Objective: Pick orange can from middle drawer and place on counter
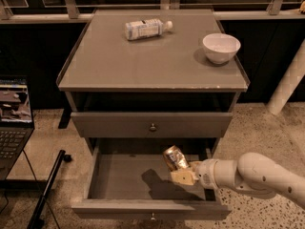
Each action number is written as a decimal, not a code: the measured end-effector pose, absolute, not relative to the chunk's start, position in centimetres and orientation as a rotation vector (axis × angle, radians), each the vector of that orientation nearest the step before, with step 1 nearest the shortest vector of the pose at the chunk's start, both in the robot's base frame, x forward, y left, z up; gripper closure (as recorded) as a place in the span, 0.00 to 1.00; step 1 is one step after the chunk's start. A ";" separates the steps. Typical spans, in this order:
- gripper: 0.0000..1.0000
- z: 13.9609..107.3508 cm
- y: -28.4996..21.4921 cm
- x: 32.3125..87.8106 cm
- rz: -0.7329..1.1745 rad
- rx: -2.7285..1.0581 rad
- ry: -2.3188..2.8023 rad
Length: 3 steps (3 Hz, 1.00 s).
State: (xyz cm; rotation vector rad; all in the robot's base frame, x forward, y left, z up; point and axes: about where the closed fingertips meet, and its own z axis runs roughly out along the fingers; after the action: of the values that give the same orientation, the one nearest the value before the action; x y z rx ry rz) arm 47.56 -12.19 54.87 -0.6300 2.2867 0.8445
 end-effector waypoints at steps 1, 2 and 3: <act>1.00 60.6 -10.7 45.1 0.792 -0.720 2.190; 1.00 69.8 -8.9 43.9 0.691 -0.822 2.077; 1.00 76.9 -8.1 44.0 0.556 -0.896 1.998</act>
Offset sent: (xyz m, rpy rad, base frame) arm -0.0520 0.0496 0.2673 -0.1311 -0.4310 0.1313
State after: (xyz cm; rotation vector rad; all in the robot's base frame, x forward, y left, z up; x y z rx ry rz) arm 43.96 -8.14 76.92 -0.8965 1.9983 0.5561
